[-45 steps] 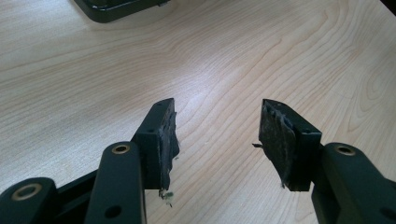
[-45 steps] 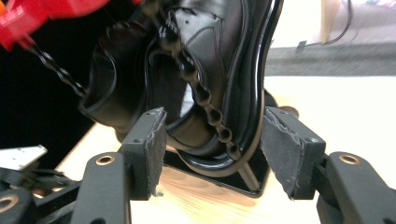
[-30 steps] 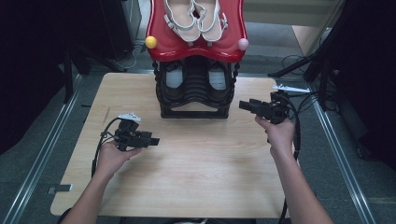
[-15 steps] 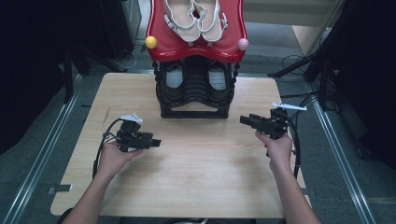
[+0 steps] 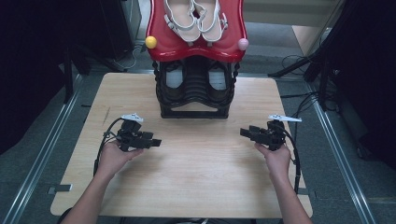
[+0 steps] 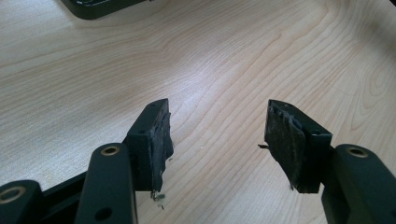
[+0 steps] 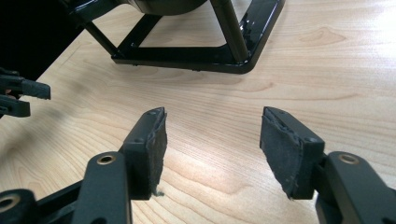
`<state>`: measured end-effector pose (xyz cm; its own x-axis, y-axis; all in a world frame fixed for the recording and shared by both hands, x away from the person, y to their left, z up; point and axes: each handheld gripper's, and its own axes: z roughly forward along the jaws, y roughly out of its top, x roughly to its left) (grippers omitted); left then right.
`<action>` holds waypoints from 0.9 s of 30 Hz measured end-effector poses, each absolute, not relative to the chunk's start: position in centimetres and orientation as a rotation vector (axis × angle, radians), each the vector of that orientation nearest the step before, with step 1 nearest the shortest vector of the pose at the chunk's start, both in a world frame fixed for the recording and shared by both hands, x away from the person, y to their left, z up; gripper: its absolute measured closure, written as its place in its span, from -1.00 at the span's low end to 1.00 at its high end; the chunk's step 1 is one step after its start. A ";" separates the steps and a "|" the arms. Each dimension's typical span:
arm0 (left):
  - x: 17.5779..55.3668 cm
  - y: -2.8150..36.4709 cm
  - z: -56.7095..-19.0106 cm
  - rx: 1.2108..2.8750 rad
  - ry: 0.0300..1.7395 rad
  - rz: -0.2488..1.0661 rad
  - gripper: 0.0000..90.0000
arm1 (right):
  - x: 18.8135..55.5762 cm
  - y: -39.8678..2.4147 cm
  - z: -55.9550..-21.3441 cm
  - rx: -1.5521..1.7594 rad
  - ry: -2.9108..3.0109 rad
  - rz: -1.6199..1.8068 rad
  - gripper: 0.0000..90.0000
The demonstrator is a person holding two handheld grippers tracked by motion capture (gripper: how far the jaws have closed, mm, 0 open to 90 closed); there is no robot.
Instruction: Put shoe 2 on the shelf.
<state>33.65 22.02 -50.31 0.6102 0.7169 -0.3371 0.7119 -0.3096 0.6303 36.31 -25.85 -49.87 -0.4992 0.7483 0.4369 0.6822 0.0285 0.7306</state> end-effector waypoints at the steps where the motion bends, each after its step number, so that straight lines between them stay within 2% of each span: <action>1: 33.7 22.1 -50.3 2.058 1.124 0.007 -0.08 | 36.2 -25.8 -50.0 1.543 2.196 1.503 -0.06; 13: 33.8 22.6 -50.2 2.015 1.130 -0.033 -0.11 | 36.1 -24.4 -51.4 1.522 2.264 1.452 -0.05; 27: 33.9 22.3 -50.5 2.054 1.142 -0.027 -0.12 | 36.4 -24.2 -51.9 1.520 2.277 1.416 -0.07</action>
